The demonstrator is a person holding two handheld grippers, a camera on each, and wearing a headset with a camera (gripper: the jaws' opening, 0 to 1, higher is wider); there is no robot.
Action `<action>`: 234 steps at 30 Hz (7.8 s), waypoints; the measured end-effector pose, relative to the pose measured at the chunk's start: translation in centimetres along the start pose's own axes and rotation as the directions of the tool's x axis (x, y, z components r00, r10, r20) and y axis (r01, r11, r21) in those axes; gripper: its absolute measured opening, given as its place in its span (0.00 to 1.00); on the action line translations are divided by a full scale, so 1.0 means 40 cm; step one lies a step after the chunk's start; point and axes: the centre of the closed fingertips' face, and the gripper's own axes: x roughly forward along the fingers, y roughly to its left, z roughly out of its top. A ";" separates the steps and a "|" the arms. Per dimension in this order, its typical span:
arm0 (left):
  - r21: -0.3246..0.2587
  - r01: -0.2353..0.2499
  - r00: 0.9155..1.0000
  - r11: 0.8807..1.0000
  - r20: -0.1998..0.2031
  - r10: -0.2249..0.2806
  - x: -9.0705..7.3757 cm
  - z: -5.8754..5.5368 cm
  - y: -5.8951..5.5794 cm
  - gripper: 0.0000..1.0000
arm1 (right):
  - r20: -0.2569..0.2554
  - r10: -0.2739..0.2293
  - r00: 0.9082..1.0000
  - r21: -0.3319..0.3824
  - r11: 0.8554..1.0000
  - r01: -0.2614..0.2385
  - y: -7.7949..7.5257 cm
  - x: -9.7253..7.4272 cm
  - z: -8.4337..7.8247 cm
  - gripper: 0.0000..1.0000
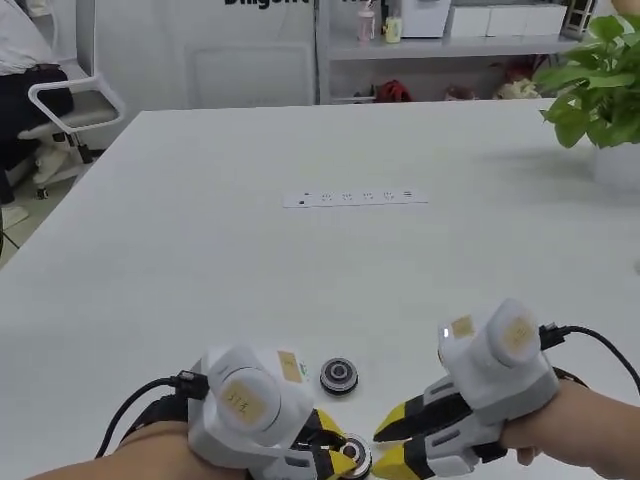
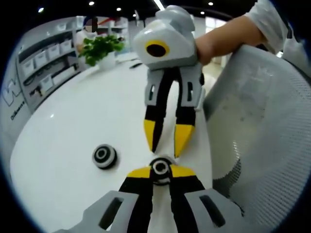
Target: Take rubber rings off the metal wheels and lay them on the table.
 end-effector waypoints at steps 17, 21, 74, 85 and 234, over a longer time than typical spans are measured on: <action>0.001 0.001 1.000 1.000 0.001 -0.001 -0.001 0.000 -0.001 0.12 | -0.009 -0.004 1.000 -0.067 0.998 0.003 0.006 0.018 0.001 0.16; 0.000 0.002 1.000 1.000 0.002 -0.002 -0.001 0.001 -0.001 0.12 | -0.010 0.000 1.000 -0.054 0.999 0.000 0.004 0.017 -0.002 0.15; 0.007 -0.005 1.000 1.000 -0.010 0.005 -0.001 0.000 -0.001 0.12 | 0.123 0.029 0.992 0.308 0.949 -0.066 0.005 -0.005 0.044 0.00; 0.012 -0.003 1.000 1.000 -0.008 0.003 0.000 0.002 -0.003 0.12 | 0.168 0.079 0.983 0.283 0.951 -0.125 0.035 0.003 0.075 0.00; -0.191 -0.140 0.983 0.972 0.094 0.160 -0.253 -0.082 0.070 0.49 | 0.093 0.104 0.990 0.230 0.966 -0.123 0.060 0.117 0.136 0.00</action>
